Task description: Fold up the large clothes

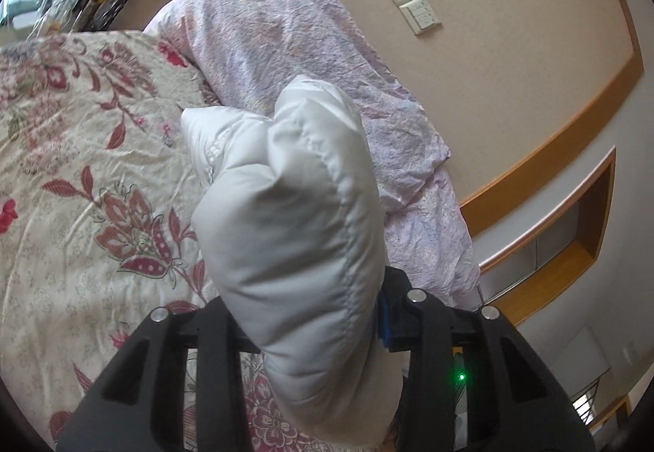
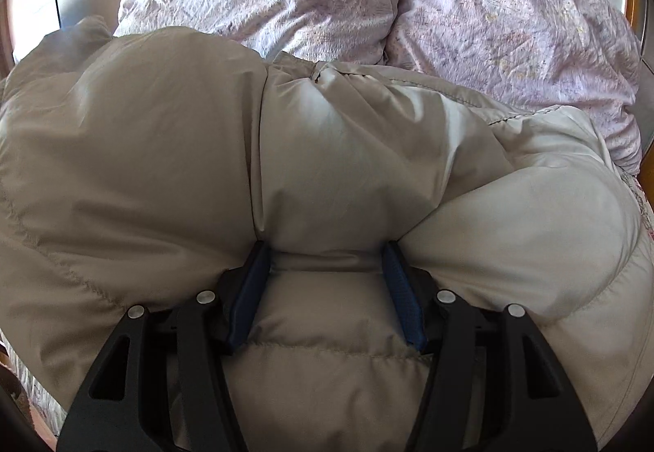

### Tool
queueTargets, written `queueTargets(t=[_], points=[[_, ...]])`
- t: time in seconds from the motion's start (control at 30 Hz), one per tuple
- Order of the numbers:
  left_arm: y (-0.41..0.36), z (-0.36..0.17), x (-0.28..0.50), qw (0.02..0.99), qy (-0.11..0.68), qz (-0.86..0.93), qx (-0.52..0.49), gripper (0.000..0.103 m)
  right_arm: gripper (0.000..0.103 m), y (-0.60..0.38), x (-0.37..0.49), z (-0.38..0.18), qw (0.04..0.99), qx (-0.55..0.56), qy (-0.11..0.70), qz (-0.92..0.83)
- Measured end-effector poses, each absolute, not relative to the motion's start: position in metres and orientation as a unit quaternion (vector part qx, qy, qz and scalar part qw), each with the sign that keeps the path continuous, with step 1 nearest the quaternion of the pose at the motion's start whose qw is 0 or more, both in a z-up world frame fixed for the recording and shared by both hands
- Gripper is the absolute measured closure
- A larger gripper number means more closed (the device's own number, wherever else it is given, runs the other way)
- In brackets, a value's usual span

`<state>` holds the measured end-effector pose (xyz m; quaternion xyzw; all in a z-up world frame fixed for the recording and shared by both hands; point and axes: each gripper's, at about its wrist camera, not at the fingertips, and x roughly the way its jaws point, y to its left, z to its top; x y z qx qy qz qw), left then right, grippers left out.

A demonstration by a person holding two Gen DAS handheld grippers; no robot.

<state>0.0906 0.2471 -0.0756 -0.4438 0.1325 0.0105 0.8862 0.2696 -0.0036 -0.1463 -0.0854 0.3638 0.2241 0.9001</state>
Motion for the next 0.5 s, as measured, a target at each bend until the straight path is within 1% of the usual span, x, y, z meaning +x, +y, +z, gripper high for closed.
queueTargets(t=[0.3, 0.5], points=[[0.178, -0.008, 0.107, 0.949, 0.136, -0.011, -0.284, 0.065, 0.044, 0.003, 0.268, -0.146, 0.905, -0.107, 0.358, 0.203], [0.124, 0.020, 0.126, 0.967, 0.141, -0.053, -0.206, 0.064, 0.044, 0.003, 0.267, -0.146, 0.907, -0.110, 0.357, 0.197]])
